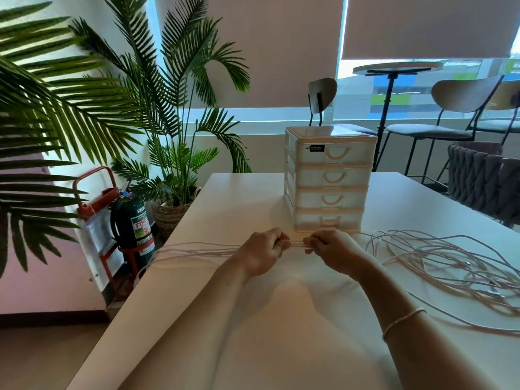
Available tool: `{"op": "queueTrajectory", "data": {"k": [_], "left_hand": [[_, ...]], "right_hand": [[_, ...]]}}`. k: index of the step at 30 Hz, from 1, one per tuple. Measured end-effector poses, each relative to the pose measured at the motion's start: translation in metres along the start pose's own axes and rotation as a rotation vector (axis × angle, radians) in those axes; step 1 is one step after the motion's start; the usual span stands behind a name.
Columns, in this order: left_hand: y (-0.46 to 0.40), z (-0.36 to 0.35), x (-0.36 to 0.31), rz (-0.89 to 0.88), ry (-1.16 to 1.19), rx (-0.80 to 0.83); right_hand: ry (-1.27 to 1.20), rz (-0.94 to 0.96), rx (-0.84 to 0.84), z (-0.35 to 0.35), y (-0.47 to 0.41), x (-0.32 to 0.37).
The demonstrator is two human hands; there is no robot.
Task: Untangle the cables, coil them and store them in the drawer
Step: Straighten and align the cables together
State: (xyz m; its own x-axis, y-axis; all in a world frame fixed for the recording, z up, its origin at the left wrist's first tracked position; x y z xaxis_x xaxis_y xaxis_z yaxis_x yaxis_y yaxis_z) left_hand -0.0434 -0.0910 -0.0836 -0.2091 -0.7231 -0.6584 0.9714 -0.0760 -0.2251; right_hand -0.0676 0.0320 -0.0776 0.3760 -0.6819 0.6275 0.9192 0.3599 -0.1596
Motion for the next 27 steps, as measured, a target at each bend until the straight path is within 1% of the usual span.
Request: {"op": "queueTrajectory", "data": {"k": [2, 5, 9, 13, 15, 18, 20, 22, 23, 24, 25, 27], "left_hand": [[-0.001, 0.003, 0.006, 0.013, -0.067, 0.031], [0.000, 0.019, 0.020, 0.046, -0.155, 0.015], [0.004, 0.042, 0.041, 0.045, -0.313, -0.007], [0.007, 0.057, 0.056, 0.061, -0.418, -0.013], [0.010, 0.068, 0.064, 0.083, -0.495, -0.046], [0.014, 0.089, 0.076, 0.114, -0.597, -0.151], [0.017, 0.099, 0.087, 0.191, -0.691, -0.179], [0.018, 0.096, 0.097, 0.315, -0.792, -0.079], [0.018, 0.091, 0.099, 0.361, -0.804, -0.018], [0.015, 0.084, 0.093, 0.366, -0.772, 0.016], [0.010, 0.076, 0.083, 0.337, -0.690, 0.031], [-0.002, 0.053, 0.048, 0.235, -0.431, 0.020]], "right_hand": [[0.028, 0.009, -0.054, 0.006, -0.001, -0.002], [0.053, 0.002, -0.112, 0.015, -0.001, -0.004], [0.071, -0.022, -0.133, 0.016, -0.003, -0.008], [0.116, -0.042, -0.182, 0.022, -0.004, -0.011], [0.113, -0.048, -0.186, 0.023, -0.004, -0.013], [0.108, -0.051, -0.178, 0.024, -0.003, -0.013], [0.122, -0.041, -0.155, 0.021, -0.001, -0.009], [0.139, -0.024, -0.132, 0.018, 0.000, -0.006], [0.138, -0.020, -0.125, 0.018, 0.001, -0.005], [0.132, -0.017, -0.121, 0.018, 0.001, -0.004], [0.124, -0.016, -0.120, 0.017, 0.002, -0.003], [0.107, -0.005, -0.117, 0.017, 0.002, -0.001]]}}
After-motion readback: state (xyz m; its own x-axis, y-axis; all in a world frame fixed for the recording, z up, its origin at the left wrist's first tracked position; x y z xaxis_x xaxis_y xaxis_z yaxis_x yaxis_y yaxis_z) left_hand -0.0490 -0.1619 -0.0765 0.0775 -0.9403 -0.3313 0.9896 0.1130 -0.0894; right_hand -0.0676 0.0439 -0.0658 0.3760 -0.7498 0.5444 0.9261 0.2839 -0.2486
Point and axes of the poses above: each hand's wrist, its own y-axis away from the middle knuckle, its own z-axis out of the back of the hand, x = y × z, the point moved 10 cm from there along -y, towards the middle knuckle, and after that the axes turned 2 degrees about y, right-handed, at the moved point
